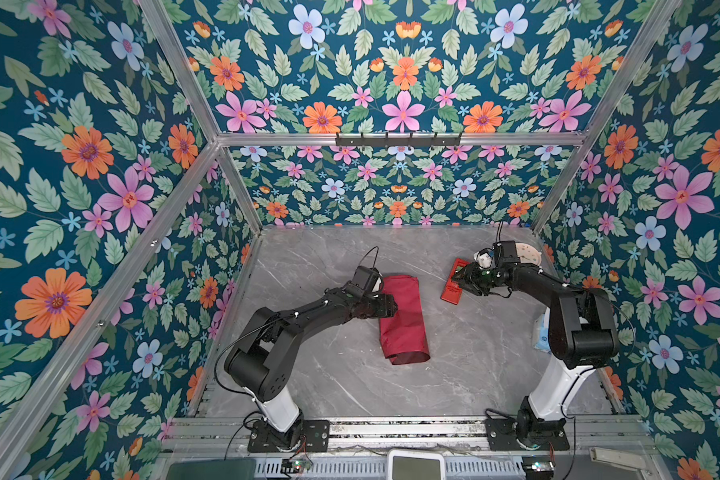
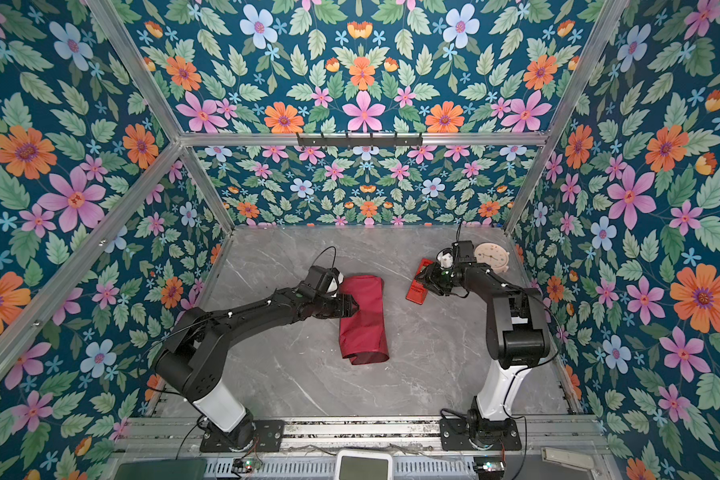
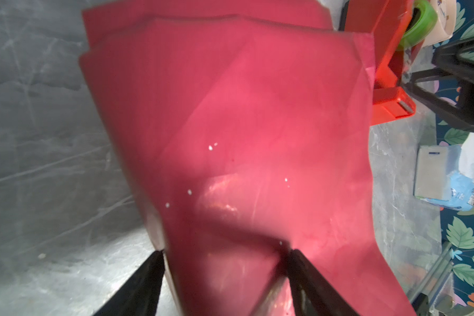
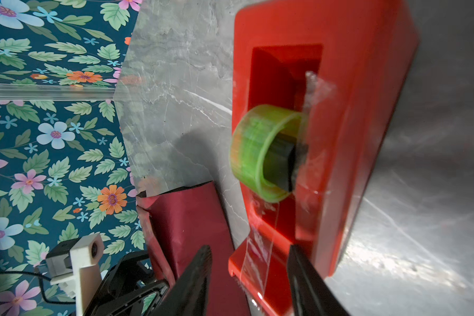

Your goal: Wrap the gift box in paper

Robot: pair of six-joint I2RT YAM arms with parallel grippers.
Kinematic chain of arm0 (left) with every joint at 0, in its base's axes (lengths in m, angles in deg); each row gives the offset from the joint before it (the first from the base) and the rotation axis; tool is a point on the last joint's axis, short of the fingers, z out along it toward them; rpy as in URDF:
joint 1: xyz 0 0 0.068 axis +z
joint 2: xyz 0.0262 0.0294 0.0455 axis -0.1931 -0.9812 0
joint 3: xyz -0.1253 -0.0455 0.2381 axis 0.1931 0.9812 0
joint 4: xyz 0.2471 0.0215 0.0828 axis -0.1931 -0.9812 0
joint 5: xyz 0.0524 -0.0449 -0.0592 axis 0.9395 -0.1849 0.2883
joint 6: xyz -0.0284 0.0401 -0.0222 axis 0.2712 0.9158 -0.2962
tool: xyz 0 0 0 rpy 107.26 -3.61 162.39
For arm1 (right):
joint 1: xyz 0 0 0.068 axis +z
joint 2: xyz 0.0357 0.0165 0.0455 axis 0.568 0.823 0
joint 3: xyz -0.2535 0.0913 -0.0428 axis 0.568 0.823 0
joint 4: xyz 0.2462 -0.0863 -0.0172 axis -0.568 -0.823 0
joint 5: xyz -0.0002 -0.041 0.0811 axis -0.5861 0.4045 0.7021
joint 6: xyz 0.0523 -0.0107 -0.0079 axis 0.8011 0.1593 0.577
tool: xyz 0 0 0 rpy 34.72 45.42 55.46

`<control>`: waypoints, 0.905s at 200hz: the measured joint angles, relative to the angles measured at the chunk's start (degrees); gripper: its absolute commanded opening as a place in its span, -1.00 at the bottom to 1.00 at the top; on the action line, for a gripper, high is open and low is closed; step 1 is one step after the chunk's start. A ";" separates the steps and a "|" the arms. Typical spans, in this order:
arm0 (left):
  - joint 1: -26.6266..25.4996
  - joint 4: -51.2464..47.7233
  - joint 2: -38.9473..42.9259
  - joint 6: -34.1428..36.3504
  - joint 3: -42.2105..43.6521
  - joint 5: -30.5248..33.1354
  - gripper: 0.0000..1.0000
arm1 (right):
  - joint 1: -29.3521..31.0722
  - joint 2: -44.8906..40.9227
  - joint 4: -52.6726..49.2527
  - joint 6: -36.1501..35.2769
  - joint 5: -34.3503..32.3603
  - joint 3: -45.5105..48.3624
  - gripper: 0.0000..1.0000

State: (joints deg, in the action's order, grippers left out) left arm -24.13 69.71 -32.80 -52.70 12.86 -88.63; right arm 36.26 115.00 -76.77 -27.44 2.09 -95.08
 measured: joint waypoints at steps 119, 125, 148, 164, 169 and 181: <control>0.00 0.02 0.28 0.07 0.00 0.07 0.45 | 0.00 1.16 8.63 2.80 3.87 3.52 -0.25; 0.00 0.02 0.31 0.07 0.00 0.07 0.45 | 0.00 0.92 8.68 2.80 3.72 3.76 -0.25; 0.00 0.07 0.39 0.07 0.07 0.17 0.45 | -0.22 0.22 8.11 3.17 3.80 4.76 -0.25; 0.00 0.11 0.48 0.07 0.15 0.35 0.45 | -0.52 -0.11 7.67 3.19 3.80 5.07 -0.25; 0.00 0.13 0.50 0.07 0.17 0.39 0.45 | -0.59 -0.20 7.67 3.21 3.85 5.16 -0.25; 0.00 0.17 0.59 0.07 0.22 0.59 0.45 | -0.61 -0.20 7.76 3.21 3.85 5.29 -0.25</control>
State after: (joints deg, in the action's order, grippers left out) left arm -24.13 69.89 -32.21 -52.64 13.08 -88.04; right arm 35.65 114.80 -69.01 -24.23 5.94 -89.79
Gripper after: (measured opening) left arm 0.727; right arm 0.376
